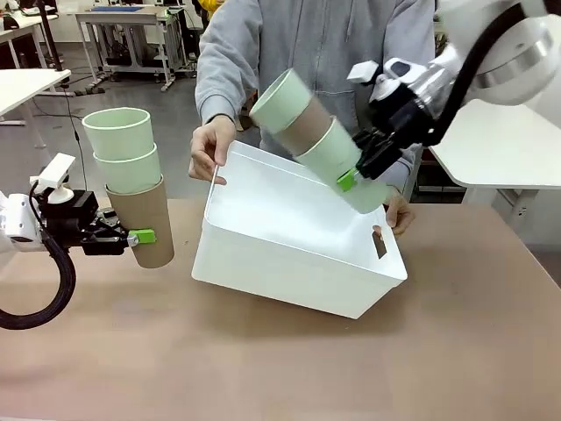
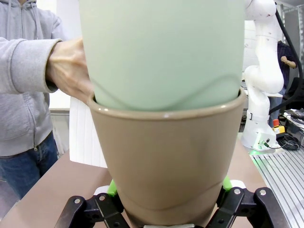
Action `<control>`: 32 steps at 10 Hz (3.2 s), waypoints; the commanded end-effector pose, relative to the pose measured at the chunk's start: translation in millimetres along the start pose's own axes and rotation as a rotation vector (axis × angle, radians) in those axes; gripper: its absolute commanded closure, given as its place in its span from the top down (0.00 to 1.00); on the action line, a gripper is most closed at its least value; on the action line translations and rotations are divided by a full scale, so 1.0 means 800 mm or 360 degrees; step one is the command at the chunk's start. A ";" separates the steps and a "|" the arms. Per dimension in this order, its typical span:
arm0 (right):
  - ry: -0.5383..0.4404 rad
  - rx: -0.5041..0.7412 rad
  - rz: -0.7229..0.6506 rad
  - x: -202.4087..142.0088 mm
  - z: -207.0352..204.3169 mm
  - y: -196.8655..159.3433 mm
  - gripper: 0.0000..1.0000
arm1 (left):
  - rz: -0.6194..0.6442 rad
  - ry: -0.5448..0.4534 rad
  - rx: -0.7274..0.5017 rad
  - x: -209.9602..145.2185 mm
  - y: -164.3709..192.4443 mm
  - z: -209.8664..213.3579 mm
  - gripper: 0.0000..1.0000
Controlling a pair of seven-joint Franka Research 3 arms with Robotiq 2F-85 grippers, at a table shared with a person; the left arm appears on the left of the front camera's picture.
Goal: Stack the cups and store them in the basket.
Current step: Place the stack of Reusable plastic cups into the Pantry Basket.
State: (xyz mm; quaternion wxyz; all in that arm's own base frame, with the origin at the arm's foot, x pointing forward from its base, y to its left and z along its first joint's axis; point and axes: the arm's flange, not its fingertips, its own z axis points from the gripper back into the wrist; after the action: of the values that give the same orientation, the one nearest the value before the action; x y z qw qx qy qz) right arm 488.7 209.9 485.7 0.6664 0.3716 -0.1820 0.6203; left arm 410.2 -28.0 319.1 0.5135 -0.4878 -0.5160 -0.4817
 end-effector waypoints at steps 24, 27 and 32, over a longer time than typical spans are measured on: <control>0.0616 -0.0288 -0.0226 -0.034 -0.197 -0.020 0.85 | -0.0020 -0.0009 -0.0006 0.006 -0.001 -0.001 0.85; 0.0618 -0.0297 -0.0230 -0.038 -0.199 -0.016 0.85 | -0.0020 -0.0009 -0.0006 0.006 -0.001 -0.001 0.85; 0.0517 -0.0326 -0.0175 -0.015 -0.131 0.025 1.00 | -0.0020 -0.0009 -0.0006 0.006 -0.001 -0.001 0.85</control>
State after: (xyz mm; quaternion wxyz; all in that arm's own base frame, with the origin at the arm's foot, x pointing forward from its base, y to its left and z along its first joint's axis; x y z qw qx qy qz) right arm 458.5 289.9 392.2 0.7516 0.2016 -0.1057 0.6191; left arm 410.3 -28.0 319.1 0.5136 -0.4877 -0.5160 -0.4818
